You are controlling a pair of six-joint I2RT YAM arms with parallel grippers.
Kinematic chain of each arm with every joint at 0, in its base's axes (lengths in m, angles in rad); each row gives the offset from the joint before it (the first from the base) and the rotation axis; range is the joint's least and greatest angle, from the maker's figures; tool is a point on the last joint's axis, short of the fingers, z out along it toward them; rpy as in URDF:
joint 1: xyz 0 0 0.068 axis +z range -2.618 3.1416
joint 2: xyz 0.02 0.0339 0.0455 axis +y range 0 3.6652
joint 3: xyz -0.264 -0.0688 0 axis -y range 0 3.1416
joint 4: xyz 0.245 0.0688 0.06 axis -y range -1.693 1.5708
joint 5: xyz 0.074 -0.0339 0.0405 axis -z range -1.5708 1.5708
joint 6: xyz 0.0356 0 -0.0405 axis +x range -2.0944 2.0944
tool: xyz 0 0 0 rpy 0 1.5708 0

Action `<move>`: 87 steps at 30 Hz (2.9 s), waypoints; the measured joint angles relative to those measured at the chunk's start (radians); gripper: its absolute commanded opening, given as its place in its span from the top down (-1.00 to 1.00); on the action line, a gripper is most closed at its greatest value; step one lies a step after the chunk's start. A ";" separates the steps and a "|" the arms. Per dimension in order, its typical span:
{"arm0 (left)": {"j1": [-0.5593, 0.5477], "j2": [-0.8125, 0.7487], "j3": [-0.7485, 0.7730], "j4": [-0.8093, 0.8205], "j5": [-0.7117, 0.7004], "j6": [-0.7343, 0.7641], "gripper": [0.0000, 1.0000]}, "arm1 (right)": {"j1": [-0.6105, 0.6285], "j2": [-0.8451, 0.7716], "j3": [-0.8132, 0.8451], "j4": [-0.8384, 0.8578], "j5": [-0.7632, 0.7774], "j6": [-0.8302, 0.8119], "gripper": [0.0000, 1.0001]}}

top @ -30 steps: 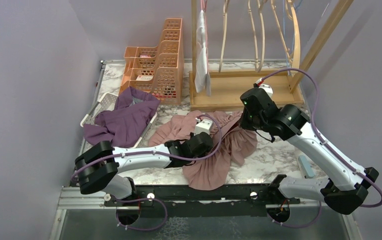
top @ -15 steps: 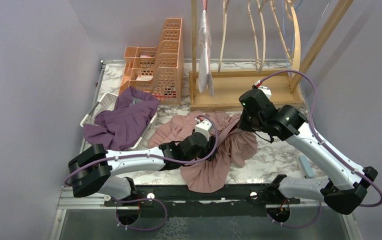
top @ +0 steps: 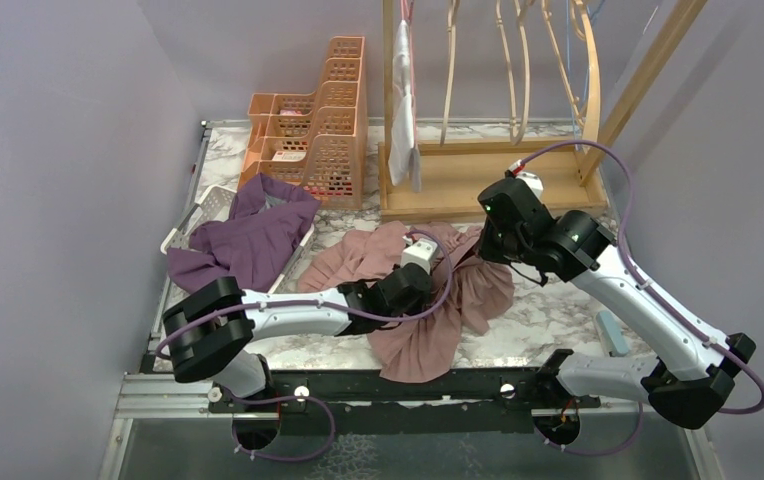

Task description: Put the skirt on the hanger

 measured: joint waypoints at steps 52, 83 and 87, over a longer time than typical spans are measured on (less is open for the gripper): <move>0.034 -0.621 0.098 -0.497 -0.011 0.152 0.13 | 0.000 -0.012 0.088 -0.040 -0.127 -0.167 0.98; 0.337 -0.199 0.038 -0.565 0.451 -0.364 0.08 | -0.035 -0.164 -0.379 0.319 -0.107 -0.107 0.98; 0.337 -0.199 0.038 -0.566 0.499 -0.386 0.45 | -0.035 -0.174 -0.379 0.326 -0.092 -0.106 0.98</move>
